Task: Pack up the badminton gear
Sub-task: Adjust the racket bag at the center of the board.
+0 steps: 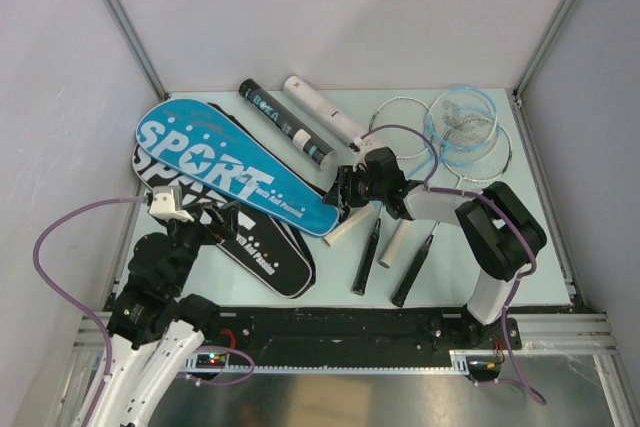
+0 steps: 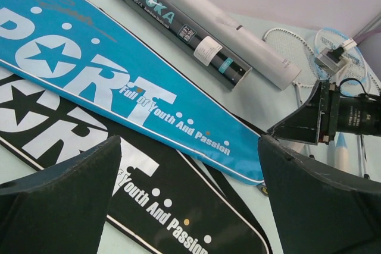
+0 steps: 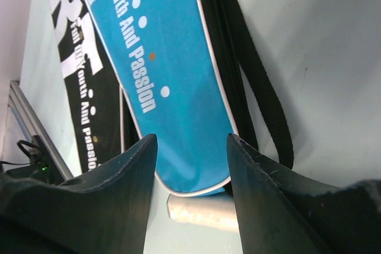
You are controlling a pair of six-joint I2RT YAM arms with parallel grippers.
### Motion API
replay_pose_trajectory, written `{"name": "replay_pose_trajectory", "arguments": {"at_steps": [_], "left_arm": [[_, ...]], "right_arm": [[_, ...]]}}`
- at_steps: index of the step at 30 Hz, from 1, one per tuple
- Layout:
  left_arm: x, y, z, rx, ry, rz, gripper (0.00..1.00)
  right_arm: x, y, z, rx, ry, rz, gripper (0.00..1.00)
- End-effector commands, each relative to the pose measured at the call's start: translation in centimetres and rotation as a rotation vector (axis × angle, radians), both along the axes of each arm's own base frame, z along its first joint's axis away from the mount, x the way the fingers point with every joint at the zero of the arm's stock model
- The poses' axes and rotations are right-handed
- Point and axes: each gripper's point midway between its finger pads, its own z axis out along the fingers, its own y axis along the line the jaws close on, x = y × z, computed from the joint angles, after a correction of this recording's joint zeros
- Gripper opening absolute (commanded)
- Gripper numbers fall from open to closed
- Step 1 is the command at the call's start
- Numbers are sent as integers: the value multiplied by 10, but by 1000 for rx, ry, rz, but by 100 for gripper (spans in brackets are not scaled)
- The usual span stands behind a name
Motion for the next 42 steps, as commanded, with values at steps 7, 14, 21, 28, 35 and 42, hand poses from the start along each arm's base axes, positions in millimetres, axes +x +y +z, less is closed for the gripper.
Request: {"name": "replay_pose_trajectory", "arguments": {"at_steps": [7, 14, 21, 28, 35, 42], "left_arm": [[-1, -2, -1, 44, 2, -28, 100], [-2, 4, 0, 33, -7, 4, 100], [0, 15, -4, 32, 18, 77, 100], [3, 31, -9, -37, 47, 202, 100], [13, 26, -26, -90, 165, 249, 100], [32, 16, -49, -230, 346, 365, 91]], "right_arm": [[18, 5, -25, -68, -5, 69, 57], [4, 16, -33, -44, 51, 167, 50], [-1, 18, -14, -24, 30, 196, 37], [-16, 30, -9, 17, 54, 251, 28], [-23, 37, -1, 36, 59, 259, 10], [-30, 46, 28, 69, 15, 247, 0]]}}
